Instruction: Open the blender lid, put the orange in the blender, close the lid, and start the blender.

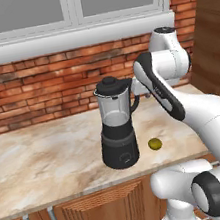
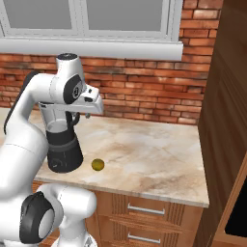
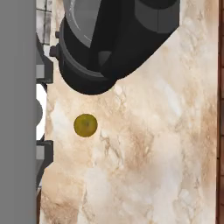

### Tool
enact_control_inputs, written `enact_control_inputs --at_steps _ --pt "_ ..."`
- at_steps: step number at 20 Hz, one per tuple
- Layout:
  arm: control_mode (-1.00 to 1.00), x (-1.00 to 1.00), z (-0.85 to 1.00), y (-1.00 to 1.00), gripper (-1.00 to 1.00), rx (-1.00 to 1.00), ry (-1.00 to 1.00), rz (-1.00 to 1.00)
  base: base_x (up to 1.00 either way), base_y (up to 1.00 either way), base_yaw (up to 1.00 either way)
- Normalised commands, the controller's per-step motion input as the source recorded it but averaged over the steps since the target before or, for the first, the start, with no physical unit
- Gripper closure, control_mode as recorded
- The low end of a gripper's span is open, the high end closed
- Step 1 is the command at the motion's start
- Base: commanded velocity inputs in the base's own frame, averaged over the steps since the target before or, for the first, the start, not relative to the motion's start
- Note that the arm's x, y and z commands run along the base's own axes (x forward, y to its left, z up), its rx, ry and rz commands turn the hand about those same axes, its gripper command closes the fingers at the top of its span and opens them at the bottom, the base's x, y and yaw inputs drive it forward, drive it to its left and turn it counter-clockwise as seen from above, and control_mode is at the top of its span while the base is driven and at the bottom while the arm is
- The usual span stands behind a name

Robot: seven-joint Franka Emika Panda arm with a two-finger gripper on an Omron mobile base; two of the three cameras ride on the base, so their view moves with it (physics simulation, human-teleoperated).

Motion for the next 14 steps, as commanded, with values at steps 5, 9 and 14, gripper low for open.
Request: enact_control_inputs --at_steps 5,9,14 --pt "-1.0 -0.08 0.2 0.08 -1.0 0.0 -0.07 -0.03 0.0 0.0 0.0" --pt "-1.0 -0.6 0.88 0.24 -1.0 0.0 -0.26 -0.01 0.0 0.0 0.0" --pt "-1.0 -0.46 0.61 0.39 -1.0 0.01 -0.06 0.0 0.0 0.0 0.0"
